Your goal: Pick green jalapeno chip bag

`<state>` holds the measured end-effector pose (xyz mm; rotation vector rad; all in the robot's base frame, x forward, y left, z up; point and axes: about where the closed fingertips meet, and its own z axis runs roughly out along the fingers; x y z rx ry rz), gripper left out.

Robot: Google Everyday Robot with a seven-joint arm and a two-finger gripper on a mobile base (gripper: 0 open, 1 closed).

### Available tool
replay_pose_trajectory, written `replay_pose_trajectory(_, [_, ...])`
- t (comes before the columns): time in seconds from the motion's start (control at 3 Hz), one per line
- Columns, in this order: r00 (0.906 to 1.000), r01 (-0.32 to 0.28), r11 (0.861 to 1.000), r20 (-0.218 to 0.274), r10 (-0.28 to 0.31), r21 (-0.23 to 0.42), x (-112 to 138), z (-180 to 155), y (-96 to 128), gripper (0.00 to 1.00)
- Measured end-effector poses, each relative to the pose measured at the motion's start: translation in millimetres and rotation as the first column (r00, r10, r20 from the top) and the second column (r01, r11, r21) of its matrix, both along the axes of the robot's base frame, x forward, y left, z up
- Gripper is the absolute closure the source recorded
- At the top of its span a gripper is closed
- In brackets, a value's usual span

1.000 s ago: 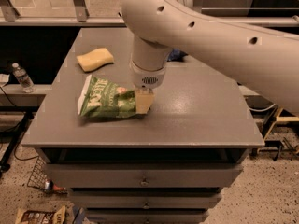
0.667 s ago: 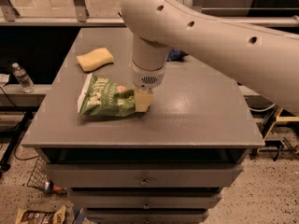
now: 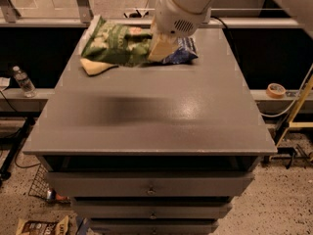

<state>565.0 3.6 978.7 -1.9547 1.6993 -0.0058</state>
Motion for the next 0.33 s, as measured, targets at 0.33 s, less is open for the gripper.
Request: replay_pose_trajectory(0.33, [0.9992, -0.005, 0.999, 0.04, 0.003, 0.04, 2.2, 30.6, -5.9, 1.0])
